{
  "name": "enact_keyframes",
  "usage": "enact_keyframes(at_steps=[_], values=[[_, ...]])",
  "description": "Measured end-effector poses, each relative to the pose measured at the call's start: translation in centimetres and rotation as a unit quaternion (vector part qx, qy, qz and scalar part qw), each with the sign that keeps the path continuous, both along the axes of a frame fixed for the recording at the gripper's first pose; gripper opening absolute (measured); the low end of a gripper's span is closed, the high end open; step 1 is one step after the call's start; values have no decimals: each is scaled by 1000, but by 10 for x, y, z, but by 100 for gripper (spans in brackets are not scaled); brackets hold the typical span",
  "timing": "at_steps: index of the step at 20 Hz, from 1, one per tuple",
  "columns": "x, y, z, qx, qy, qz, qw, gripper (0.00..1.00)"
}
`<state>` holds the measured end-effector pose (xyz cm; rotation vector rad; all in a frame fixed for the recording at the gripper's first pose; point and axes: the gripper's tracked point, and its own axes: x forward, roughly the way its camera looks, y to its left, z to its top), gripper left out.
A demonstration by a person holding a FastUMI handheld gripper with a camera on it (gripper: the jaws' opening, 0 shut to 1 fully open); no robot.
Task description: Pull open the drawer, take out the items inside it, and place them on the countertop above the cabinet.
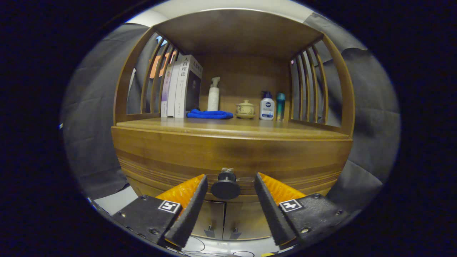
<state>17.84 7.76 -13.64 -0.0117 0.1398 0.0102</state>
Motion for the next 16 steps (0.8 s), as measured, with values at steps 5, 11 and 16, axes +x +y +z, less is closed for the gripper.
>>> enact_keyframes(at_steps=[5, 11, 16], values=[[12, 6, -8, -3, -3, -5, 1000, 61], [14, 4, -9, 5, 9, -9, 1000, 44], [13, 5, -11, 7, 20, -7, 1000, 34]])
